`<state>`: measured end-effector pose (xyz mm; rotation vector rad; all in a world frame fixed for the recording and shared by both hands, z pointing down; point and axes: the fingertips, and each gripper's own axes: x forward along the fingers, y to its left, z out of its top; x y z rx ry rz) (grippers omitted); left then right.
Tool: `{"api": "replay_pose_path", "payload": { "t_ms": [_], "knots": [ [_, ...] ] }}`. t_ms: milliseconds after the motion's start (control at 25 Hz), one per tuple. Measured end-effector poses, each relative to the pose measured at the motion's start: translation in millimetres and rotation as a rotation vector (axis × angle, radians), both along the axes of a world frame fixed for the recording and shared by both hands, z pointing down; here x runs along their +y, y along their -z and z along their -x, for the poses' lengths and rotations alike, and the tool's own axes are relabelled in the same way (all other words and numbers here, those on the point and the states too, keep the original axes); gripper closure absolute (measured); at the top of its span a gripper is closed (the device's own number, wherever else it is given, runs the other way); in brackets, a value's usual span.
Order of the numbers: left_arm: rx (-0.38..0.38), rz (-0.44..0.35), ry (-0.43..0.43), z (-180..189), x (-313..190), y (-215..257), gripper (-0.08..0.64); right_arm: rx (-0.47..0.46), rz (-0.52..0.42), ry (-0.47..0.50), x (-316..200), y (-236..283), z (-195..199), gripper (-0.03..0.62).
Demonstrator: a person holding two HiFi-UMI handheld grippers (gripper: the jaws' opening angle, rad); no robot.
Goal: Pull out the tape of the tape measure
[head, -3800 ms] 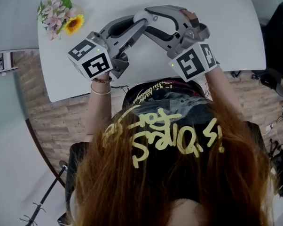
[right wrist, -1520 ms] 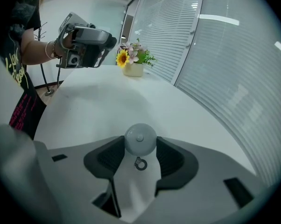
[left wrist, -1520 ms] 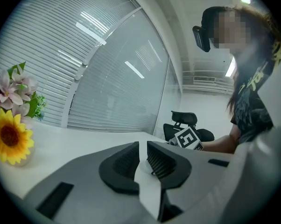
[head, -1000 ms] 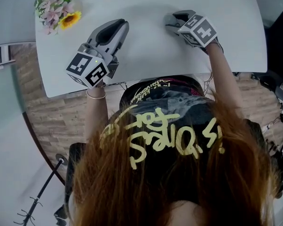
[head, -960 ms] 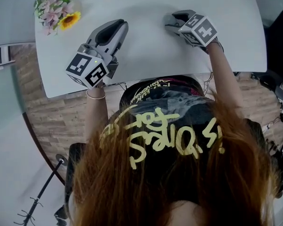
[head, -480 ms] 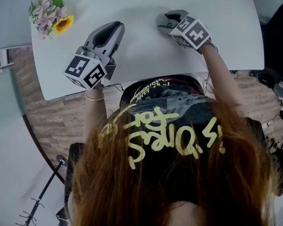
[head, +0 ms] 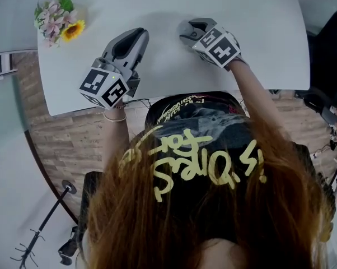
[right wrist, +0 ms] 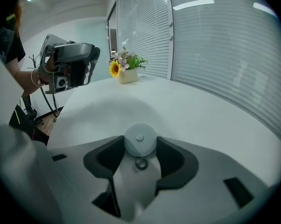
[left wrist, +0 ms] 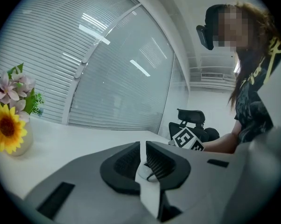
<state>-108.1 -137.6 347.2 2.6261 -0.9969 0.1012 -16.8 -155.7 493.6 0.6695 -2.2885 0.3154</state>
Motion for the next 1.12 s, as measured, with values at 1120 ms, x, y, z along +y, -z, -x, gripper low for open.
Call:
{"api": "replay_pose_path", "payload": {
  "t_ms": [1120],
  "knots": [
    [0.024, -0.009, 0.023, -83.3, -1.2, 8.2, 0.522, -0.453, -0.351, -0.032, -10.5, 127.0, -36.7, 0.382]
  ]
}}
